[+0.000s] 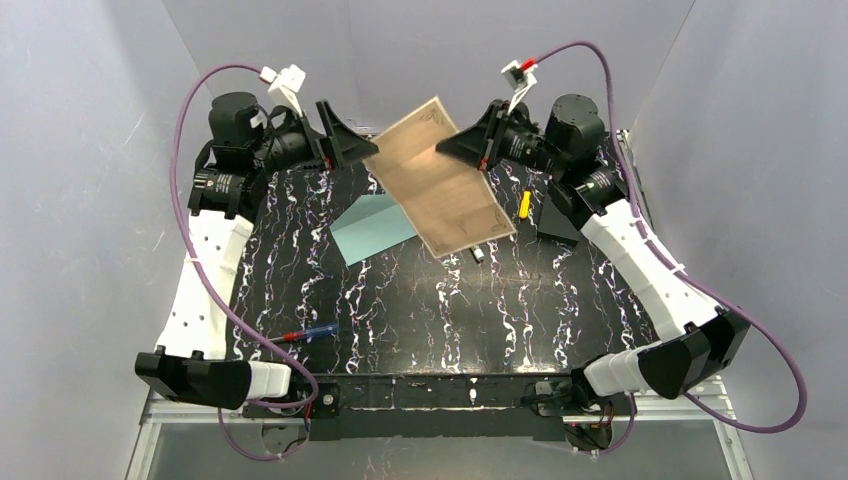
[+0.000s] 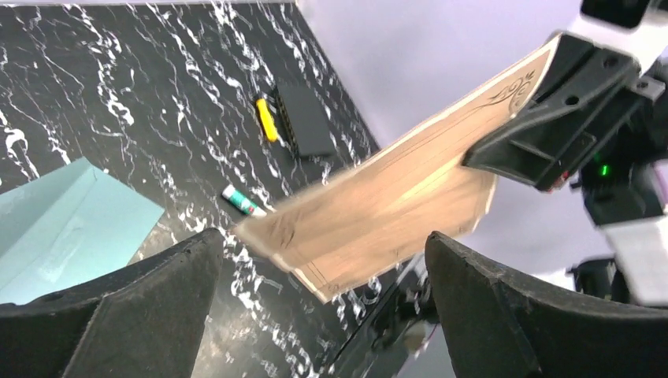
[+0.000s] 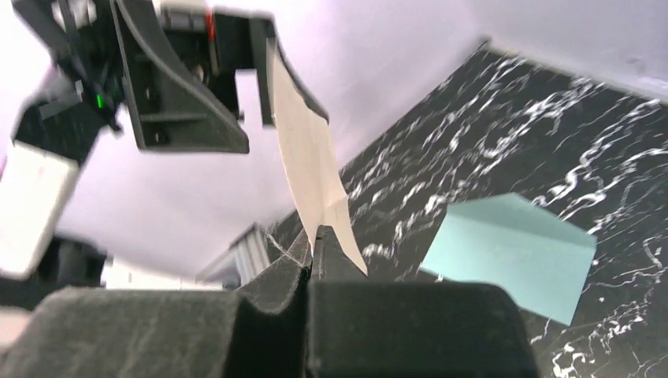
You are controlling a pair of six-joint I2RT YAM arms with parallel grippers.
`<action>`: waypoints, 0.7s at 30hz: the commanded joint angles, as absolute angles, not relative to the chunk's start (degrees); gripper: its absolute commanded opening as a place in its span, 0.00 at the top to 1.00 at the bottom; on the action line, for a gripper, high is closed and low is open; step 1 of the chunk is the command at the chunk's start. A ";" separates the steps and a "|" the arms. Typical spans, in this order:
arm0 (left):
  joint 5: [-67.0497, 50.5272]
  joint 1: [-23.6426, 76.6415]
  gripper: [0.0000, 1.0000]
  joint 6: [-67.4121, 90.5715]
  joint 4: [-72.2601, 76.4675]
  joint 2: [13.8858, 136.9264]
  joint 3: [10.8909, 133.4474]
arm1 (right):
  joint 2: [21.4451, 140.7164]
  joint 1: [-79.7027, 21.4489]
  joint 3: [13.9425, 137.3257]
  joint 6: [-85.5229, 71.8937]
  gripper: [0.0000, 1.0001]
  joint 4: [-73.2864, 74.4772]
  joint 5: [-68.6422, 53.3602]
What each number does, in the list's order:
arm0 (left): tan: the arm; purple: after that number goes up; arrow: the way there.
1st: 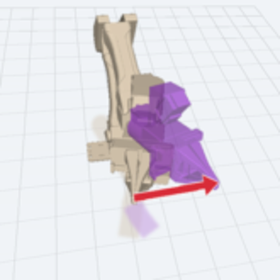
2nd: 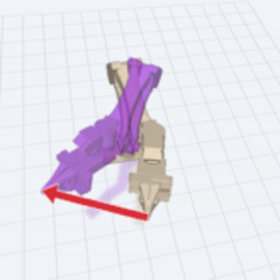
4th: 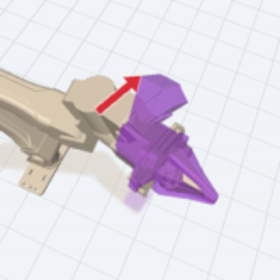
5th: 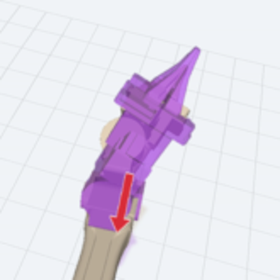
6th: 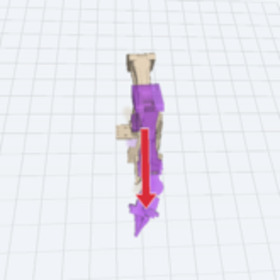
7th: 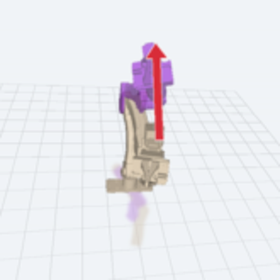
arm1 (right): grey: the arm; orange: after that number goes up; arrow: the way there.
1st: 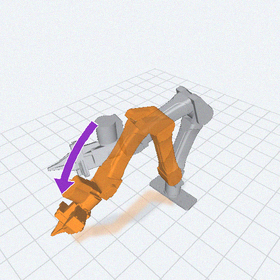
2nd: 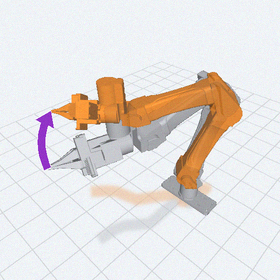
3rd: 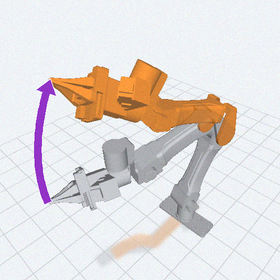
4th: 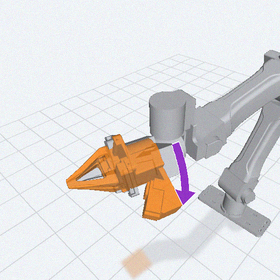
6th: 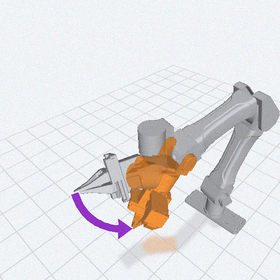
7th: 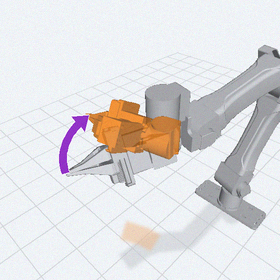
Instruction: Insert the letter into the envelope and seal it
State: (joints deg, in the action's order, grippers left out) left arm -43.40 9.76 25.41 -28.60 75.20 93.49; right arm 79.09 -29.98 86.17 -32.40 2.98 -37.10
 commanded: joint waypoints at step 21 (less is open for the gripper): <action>-61.70 8.96 0.46 76.37 31.34 80.95 77.52 | 80.42 -29.36 80.04 -78.36 0.99 -25.82 -6.52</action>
